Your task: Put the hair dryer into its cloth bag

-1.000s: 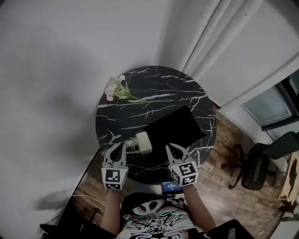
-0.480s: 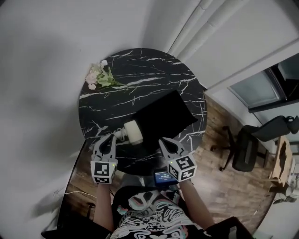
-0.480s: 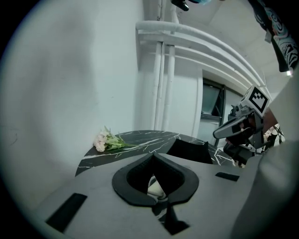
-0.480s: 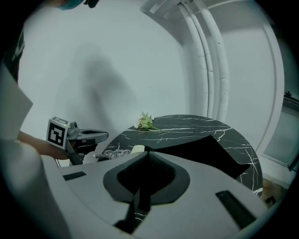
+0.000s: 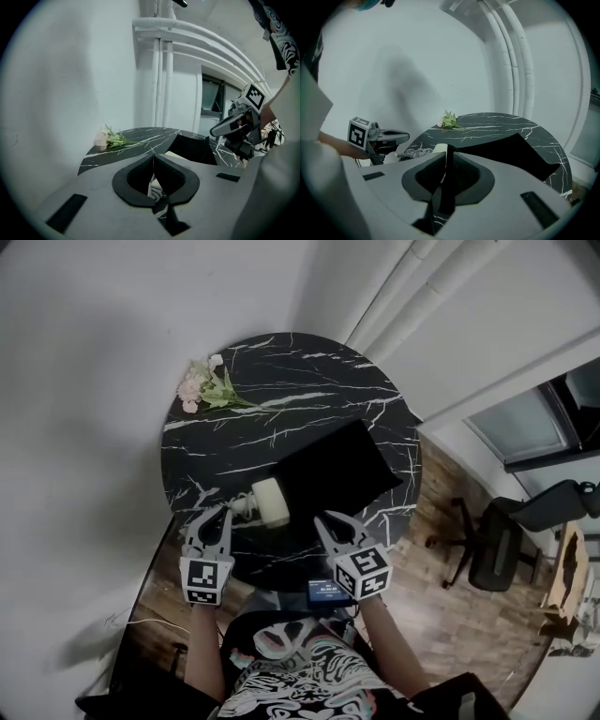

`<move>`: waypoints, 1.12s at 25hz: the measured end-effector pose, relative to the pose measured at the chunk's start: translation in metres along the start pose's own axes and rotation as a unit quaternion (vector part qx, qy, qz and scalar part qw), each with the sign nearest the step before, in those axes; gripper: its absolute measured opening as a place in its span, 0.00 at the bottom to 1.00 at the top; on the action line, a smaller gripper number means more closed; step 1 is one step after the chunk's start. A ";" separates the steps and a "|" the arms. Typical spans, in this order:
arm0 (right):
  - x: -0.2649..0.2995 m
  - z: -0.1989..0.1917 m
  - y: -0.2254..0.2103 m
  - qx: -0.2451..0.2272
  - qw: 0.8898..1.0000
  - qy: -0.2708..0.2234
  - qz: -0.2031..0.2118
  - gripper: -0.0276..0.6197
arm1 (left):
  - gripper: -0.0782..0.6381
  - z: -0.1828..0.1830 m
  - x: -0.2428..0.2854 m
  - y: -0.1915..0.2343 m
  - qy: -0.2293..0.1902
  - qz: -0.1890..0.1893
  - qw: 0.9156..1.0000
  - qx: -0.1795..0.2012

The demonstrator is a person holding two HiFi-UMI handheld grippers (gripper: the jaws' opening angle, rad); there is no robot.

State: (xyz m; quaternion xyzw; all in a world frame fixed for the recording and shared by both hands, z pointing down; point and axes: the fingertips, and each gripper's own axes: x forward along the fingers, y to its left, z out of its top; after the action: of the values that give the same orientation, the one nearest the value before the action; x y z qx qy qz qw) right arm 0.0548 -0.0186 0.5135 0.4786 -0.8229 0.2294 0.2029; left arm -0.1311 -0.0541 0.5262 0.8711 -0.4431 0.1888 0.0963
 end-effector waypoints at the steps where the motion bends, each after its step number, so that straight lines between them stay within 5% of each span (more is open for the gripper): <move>1: 0.001 -0.002 0.001 0.003 1.000 0.002 0.005 0.08 | 0.13 -0.003 0.000 0.000 0.003 0.002 1.000 -0.004; 6: 0.016 -0.006 -0.001 0.035 0.999 0.001 0.032 0.08 | 0.13 -0.016 0.009 0.005 0.018 0.012 1.000 0.011; 13: 0.041 -0.021 -0.002 0.093 0.992 0.025 0.081 0.28 | 0.14 -0.037 0.015 0.004 0.051 0.005 0.998 0.043; 17: 0.057 -0.026 0.000 0.120 0.986 0.040 0.106 0.33 | 0.29 -0.050 0.021 0.005 0.076 -0.014 0.995 0.059; 28: 0.102 -0.037 0.007 0.147 0.973 0.085 0.156 0.36 | 0.44 -0.073 0.034 0.006 0.112 -0.057 0.988 0.087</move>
State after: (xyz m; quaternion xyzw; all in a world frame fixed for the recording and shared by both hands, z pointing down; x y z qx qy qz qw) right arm 0.0066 -0.0648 0.5990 0.3477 -0.8245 0.4164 0.1610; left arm -0.1353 -0.0584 0.6068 0.8734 -0.3612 0.3167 0.0797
